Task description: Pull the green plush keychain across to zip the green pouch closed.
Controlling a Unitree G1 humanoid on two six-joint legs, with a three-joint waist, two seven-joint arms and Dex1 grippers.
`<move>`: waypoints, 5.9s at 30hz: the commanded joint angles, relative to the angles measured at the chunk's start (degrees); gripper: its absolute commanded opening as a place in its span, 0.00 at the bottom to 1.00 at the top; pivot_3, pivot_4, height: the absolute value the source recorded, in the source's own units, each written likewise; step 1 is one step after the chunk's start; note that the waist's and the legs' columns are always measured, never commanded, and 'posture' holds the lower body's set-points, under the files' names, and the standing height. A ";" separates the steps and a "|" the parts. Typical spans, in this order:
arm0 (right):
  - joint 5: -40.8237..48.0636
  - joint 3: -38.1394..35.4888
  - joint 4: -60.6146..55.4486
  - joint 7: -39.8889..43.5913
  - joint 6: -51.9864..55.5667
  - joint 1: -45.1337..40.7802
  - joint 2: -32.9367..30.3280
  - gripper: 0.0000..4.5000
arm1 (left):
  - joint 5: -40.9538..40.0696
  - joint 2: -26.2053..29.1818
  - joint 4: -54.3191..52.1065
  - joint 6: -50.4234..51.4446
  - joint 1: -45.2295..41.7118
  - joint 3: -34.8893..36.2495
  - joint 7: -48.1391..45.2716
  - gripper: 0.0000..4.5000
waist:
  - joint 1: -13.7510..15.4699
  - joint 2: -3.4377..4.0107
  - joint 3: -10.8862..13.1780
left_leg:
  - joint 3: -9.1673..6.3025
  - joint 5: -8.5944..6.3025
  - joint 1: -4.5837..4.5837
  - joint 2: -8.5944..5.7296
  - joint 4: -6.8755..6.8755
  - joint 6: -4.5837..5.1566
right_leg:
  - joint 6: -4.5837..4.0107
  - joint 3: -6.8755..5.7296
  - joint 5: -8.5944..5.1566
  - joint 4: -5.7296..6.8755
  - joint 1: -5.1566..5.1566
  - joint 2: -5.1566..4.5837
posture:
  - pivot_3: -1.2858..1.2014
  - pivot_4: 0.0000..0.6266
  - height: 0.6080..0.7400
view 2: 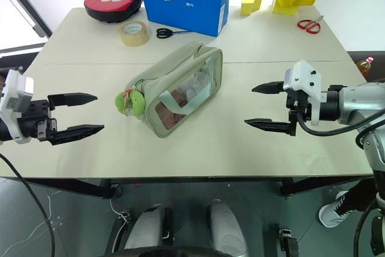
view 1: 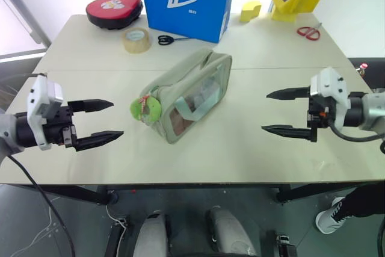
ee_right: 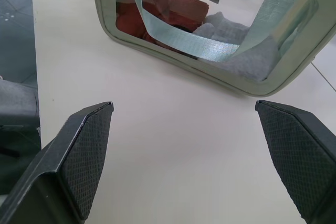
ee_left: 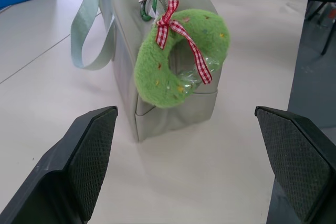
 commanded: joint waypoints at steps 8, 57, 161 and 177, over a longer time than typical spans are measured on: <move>-0.21 -1.73 -0.55 0.11 -1.21 -1.26 -0.71 1.00 | -0.94 0.73 -0.91 -0.12 -1.07 1.11 0.82 0.99 | -0.02 0.00 0.00 | 0.00 0.00 0.00 0.00 0.00 0.00 | 0.00 0.00 0.00 0.00 0.00 0.00 | 0.52 0.24 0.98; -31.41 28.62 54.14 14.64 -43.76 -55.48 35.22 0.80 | -16.77 -4.61 -2.21 4.69 -10.47 3.29 6.59 1.00 | -1.55 0.05 0.04 | -0.17 0.04 -0.03 0.08 -0.02 -0.07 | -0.04 -0.11 0.03 0.12 -0.11 -0.14 | 0.52 0.24 0.98; -16.44 19.63 0.16 -2.57 12.21 -26.50 5.39 0.01 | 11.05 -7.49 20.06 -10.92 -22.99 -17.26 -0.78 1.00 | -1.31 0.02 0.05 | -0.09 0.06 -0.10 0.00 -0.12 -0.10 | -0.04 -0.05 0.02 -0.03 -0.18 -0.02 | 0.52 0.24 0.98; -15.93 19.53 -0.56 -2.85 13.65 -26.23 5.54 0.00 | 11.62 -6.85 19.42 -9.76 -26.87 -18.13 -4.54 0.01 | -1.31 0.02 0.05 | -0.14 0.06 -0.10 0.00 -0.09 -0.10 | -0.04 -0.06 0.03 -0.02 -0.16 -0.02 | 0.52 0.24 0.98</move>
